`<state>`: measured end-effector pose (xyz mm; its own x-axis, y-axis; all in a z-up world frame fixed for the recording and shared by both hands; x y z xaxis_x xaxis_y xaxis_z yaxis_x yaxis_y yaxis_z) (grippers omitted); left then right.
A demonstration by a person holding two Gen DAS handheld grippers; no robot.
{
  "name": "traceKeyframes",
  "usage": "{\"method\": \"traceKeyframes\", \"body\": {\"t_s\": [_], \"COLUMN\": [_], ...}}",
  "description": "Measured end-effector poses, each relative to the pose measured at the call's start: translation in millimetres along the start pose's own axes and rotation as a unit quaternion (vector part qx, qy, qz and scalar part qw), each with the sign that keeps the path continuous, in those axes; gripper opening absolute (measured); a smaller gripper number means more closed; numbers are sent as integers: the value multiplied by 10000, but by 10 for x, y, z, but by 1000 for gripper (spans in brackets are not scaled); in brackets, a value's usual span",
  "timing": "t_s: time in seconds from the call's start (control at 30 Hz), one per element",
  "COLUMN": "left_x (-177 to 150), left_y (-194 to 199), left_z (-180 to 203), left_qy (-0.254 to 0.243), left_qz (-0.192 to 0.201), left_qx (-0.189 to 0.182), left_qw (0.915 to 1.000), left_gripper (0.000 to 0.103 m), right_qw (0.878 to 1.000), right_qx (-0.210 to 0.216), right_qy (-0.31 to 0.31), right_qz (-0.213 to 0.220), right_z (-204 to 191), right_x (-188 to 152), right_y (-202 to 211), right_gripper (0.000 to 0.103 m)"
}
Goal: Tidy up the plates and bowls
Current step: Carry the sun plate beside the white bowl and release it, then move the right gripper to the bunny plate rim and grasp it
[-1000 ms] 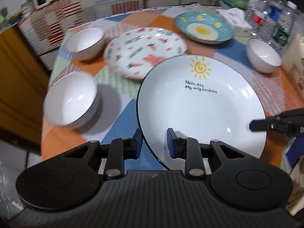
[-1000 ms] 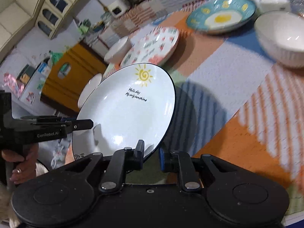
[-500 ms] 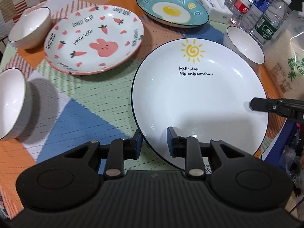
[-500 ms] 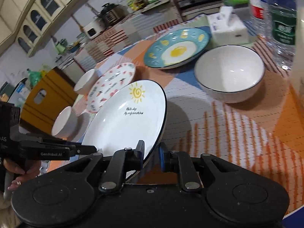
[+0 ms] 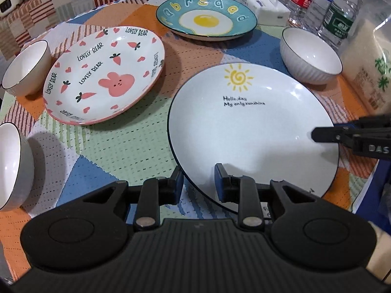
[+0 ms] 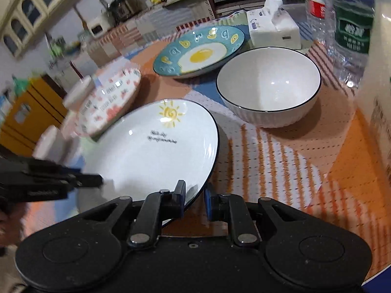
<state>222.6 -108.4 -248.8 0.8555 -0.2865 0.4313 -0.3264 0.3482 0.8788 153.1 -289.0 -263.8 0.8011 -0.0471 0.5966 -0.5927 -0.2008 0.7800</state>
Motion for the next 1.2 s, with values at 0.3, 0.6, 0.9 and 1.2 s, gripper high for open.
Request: {"method": "traceKeyframes", "body": {"t_s": [0.3,0.6,0.9,1.2], "left_x": [-61,67,260,268], "left_y": [-52,397,789,991], "left_z": [-54,-258,-484,-661], "left_qy": [291,727,977,936], "left_qz": [-279,-145,241,319], "left_qx": [-232,-113,214,674], "left_qw": [9989,9972,9947,9928], "left_gripper": [25,27,33,44], "right_qw": [9937,9820,9763,9698], "right_qx": [-757,-1387,-930,-421], "right_qy": [812,1279,1818,2231], "right_qz": [-163,-61,714,890], "right_z": [-77,-237,-695,-953], "right_x": [27,193,798,1231], "right_y": [-143,100,498,644], "right_gripper": [30,38,54,58]}}
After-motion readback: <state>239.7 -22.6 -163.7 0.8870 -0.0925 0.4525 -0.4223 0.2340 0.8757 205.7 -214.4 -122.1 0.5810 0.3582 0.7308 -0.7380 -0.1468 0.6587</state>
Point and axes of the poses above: each gripper's, at about its wrist camera, not at the fingertips, and y roughly against the way its jaws point, z to its right, x to its top, the point moved 9 cm from there along -y, roughly the way its jaws point, and after that the axes turned 15 degrees about y, right-handed, at the moved point
